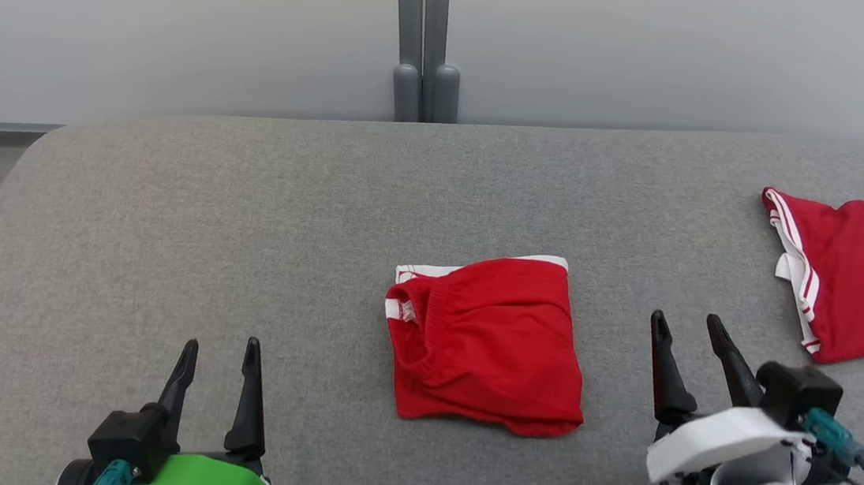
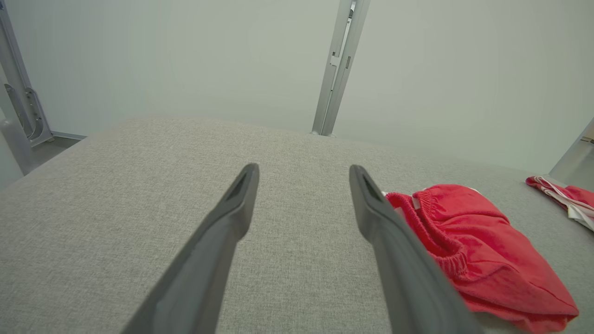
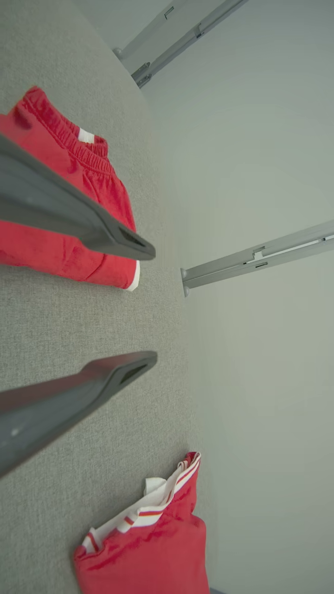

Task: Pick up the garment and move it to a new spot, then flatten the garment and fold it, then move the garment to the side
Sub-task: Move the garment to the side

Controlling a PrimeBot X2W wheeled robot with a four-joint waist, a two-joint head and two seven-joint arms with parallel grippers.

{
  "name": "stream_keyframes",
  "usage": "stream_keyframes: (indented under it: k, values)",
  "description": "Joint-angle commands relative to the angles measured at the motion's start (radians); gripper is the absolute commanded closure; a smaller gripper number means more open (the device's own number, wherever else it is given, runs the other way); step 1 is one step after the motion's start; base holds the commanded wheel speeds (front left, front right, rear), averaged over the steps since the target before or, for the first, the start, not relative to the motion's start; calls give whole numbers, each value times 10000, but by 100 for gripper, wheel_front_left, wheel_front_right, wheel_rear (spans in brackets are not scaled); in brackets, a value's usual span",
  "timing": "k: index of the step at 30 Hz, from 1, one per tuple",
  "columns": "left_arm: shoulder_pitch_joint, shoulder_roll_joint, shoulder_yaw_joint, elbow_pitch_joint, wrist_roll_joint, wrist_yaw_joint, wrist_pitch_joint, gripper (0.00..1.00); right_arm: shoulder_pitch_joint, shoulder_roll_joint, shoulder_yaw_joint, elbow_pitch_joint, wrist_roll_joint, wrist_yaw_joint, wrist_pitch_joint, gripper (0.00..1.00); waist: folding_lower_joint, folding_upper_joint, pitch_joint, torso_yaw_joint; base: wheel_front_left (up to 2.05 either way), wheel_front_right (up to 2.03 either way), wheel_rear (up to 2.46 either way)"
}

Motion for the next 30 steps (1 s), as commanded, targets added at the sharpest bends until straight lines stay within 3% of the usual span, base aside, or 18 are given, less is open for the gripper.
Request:
stream_keyframes:
  k: [1, 8, 12, 20, 28, 29, 30]
  values:
    - [129, -38, 2, 17, 107, -56, -22, 0, -348, -176, -41, 90, 74, 3, 434, 0, 0, 0, 48, 57, 0, 0, 0]
    - [-179, -110, -46, 8, 95, -145, -23, 0, -1616, -967, 562, 705, 1315, 3, 3247, 0, 0, 0, 584, 400, 0, 0, 0]
    - [-426, -148, -72, 28, 83, -188, -22, 0, -2187, -1159, 922, 1291, 2236, 3, 4322, 0, 0, 0, 999, 698, 0, 0, 0]
    - [-756, -185, -32, 42, 106, -199, -22, 0, -2986, -1177, 1284, 2605, 3385, 3, 5208, 0, 0, 0, 1599, 1238, 0, 0, 0]
    - [-892, -195, -47, -3, -40, -143, -22, 0, -3548, -1184, 1552, 3716, 3827, 3, 5671, 0, 0, 0, 1829, 1430, 0, 0, 0]
    - [-906, -196, -43, -12, -57, -124, -22, 0, -3629, -1181, 1605, 3825, 3837, 3, 5629, 21, 0, 0, 1855, 1430, 0, 0, 0]
    - [-923, -194, -42, -25, -60, -110, -22, 0, -3707, -1177, 1662, 3917, 3857, 1, 5604, 60, 0, 0, 1882, 1425, 0, 0, 0]
